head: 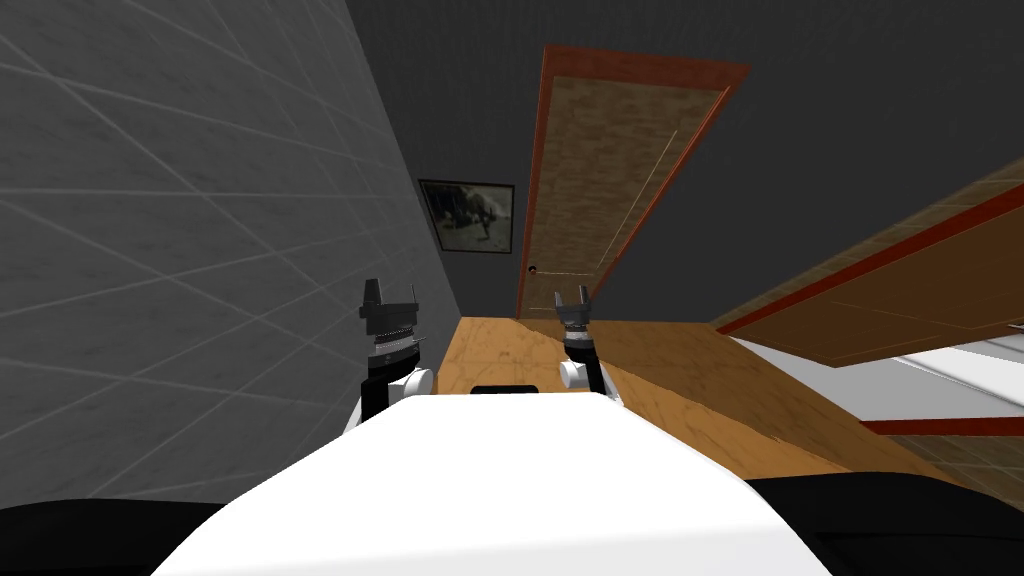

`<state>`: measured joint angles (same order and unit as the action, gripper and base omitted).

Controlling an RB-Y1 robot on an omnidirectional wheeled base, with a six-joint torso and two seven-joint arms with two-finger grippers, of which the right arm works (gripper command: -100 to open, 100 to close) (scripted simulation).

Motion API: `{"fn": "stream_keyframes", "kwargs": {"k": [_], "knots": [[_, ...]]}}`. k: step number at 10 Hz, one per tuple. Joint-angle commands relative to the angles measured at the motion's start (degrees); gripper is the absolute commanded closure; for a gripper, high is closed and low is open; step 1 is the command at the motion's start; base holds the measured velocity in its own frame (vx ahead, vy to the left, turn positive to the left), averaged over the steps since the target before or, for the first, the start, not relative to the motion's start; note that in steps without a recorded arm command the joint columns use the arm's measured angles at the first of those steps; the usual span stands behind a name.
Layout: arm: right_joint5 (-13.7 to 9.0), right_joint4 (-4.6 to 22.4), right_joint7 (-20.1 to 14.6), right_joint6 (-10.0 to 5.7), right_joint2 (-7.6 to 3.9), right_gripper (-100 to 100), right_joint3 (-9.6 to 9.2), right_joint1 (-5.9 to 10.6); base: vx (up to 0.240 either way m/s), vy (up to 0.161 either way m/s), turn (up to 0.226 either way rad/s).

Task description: Pull the door open

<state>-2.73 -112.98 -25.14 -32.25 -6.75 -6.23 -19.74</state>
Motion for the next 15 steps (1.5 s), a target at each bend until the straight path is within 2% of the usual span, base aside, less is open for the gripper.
{"fn": "stream_keyframes", "kwargs": {"k": [1, 15], "knots": [[-0.5, 2.4, -2.4, -0.56, -0.42, -100, -0.21, 0.72, 0.094, 0.005, -0.008], [-4.8, 22.4, -23.0, -5.01, -3.80, -100, -2.58, 6.43, 0.100, 0.013, -0.009]]}}
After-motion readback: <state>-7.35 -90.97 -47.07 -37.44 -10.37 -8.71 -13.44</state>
